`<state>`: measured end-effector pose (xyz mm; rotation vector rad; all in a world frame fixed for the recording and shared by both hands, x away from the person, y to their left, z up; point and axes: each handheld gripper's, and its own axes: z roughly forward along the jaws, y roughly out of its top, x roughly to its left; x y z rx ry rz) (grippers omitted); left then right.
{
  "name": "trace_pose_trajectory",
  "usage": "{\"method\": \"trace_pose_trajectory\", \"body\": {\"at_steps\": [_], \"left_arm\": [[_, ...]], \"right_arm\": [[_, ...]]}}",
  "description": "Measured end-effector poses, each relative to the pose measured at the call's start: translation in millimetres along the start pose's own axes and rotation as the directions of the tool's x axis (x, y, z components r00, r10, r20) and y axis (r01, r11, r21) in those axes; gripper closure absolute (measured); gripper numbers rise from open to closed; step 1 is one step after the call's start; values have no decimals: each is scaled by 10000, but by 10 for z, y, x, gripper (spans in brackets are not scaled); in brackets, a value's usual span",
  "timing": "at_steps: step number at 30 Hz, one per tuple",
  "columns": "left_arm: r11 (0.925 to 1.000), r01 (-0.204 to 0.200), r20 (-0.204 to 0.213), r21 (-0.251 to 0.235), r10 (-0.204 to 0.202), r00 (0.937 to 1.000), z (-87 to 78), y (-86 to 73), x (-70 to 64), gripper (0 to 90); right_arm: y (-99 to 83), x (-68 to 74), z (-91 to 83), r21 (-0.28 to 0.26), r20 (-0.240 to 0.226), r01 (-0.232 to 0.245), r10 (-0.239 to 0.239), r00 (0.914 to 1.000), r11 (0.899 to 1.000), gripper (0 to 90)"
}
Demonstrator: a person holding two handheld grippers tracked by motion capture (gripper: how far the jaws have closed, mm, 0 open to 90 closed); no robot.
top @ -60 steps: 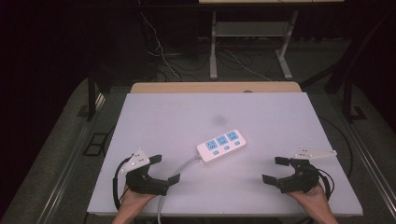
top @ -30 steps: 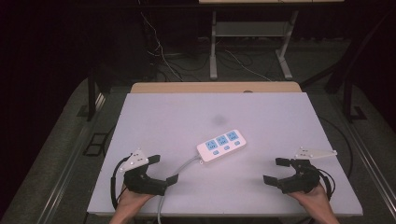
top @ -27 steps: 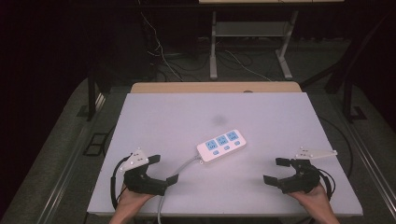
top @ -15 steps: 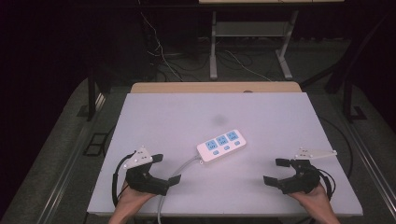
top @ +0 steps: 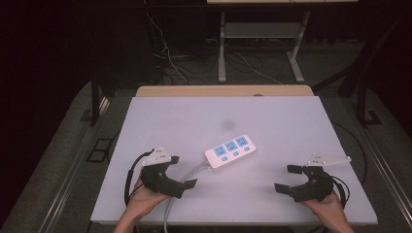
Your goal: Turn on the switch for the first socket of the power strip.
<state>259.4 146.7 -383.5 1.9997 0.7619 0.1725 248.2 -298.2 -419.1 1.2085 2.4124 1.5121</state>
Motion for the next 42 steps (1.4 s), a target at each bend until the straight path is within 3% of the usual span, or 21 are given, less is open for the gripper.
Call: {"method": "trace_pose_trajectory", "body": {"at_steps": [18, 26, 42], "left_arm": [[9975, -535, 361, 454, 519, 9980, 134, 385, 58, 0], [9915, -975, 430, 857, 941, 9946, 221, 569, 76, 0], [9789, -1451, 511, 1441, 1391, 9890, 328, 813, 134, 0]], "right_arm": [[-1, -1, -3, 20, 5, 46, -46, 10000, 10000, 4], [-1, -2, -5, 18, 17, 29, -29, 10000, 10000, 3], [-2, 0, 0, 21, 20, 31, -31, 10000, 10000, 3]]}}
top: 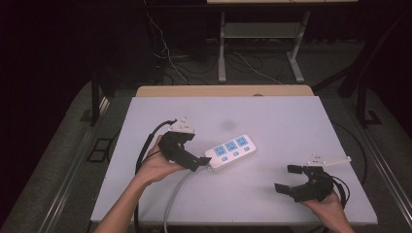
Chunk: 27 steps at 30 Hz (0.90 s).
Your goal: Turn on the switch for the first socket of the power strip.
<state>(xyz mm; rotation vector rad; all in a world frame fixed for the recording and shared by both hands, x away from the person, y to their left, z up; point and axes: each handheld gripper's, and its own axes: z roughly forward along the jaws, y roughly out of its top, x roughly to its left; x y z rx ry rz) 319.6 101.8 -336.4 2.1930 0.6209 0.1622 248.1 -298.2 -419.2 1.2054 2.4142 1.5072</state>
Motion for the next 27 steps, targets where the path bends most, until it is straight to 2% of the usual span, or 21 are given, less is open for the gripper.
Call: {"method": "trace_pose_trajectory", "body": {"at_steps": [11, 27], "left_arm": [[9988, -301, 95, 386, 298, 9995, 62, 160, 49, 0], [9943, -571, 379, 899, 538, 9978, 283, 341, 144, 10]], "right_arm": [[-1, 0, 1, -12, -14, 24, -24, 10000, 10000, 3], [3, 0, 10, 58, -45, 49, -49, 10000, 10000, 4]]}}
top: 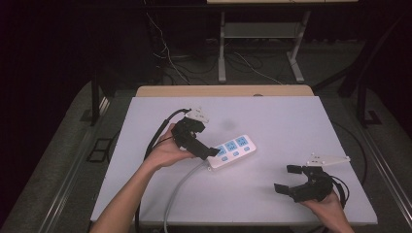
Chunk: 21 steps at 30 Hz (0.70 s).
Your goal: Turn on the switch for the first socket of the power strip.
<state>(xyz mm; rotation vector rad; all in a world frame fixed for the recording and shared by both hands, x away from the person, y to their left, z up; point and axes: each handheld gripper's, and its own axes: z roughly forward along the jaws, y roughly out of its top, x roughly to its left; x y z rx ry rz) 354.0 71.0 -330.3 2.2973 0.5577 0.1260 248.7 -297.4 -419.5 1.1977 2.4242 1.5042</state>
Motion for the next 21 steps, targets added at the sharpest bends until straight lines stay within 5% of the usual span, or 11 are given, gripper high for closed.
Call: {"method": "trace_pose_trajectory", "body": {"at_steps": [10, 21], "left_arm": [[9997, -79, 145, 248, 75, 9999, 127, 63, 62, 69], [9989, -148, 396, 435, 130, 9991, 251, 70, 112, 238]], "right_arm": [[-1, -3, -3, 1, -3, 11, -11, 10000, 10000, 3], [-1, -4, -7, -2, -34, 22, -22, 10000, 10000, 3]]}}
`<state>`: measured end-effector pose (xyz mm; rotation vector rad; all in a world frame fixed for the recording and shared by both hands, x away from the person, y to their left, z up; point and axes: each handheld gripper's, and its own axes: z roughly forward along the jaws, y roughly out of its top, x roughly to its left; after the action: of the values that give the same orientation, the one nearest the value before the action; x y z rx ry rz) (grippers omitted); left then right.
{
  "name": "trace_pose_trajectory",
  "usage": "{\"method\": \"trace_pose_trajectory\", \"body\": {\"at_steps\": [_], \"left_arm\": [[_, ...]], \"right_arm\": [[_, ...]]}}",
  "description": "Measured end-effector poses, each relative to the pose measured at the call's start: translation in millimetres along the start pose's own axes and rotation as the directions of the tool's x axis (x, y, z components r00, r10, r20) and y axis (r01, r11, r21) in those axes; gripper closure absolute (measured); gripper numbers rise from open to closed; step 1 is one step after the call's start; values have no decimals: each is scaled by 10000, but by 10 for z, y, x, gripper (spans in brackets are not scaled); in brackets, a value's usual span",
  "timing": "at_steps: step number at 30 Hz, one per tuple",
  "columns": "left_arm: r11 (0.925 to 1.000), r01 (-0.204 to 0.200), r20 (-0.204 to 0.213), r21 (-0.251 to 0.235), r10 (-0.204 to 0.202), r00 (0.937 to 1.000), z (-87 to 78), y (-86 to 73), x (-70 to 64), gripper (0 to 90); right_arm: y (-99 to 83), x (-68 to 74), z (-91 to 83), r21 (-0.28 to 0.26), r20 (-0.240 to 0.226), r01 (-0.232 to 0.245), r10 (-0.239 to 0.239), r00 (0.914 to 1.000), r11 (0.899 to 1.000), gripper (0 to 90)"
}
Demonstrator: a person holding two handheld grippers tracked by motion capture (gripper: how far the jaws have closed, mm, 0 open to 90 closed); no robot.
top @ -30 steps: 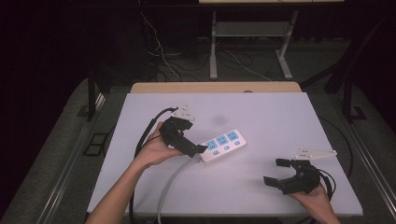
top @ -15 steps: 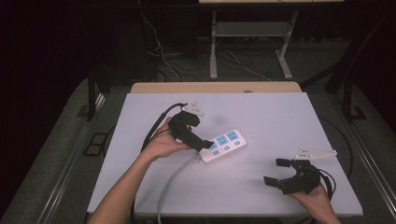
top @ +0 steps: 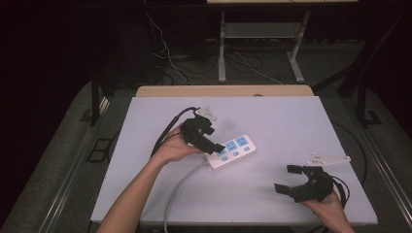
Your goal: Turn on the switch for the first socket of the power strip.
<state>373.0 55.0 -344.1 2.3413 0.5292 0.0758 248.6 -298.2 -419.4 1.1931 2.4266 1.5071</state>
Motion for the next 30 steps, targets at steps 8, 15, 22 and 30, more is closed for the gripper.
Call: {"method": "trace_pose_trajectory", "body": {"at_steps": [8, 15, 22, 30], "left_arm": [[10000, -51, 175, -31, 51, 9998, 71, -7, 46, 464], [9999, -66, 523, 160, 57, 9986, 167, -14, 75, 617], [9990, 93, 671, 445, -122, 9977, 262, -28, 117, 825], [9968, -46, 793, 804, -18, 9968, 413, -36, 122, 891]], "right_arm": [[-1, -2, 2, 10, -3, 19, -19, 10000, 10000, 3], [-2, -3, -1, -1, -4, 14, -14, 10000, 10000, 4], [1, -4, 2, -10, 10, 17, -17, 10000, 10000, 3], [1, -5, -3, -38, 14, 14, -14, 10000, 10000, 4]]}}
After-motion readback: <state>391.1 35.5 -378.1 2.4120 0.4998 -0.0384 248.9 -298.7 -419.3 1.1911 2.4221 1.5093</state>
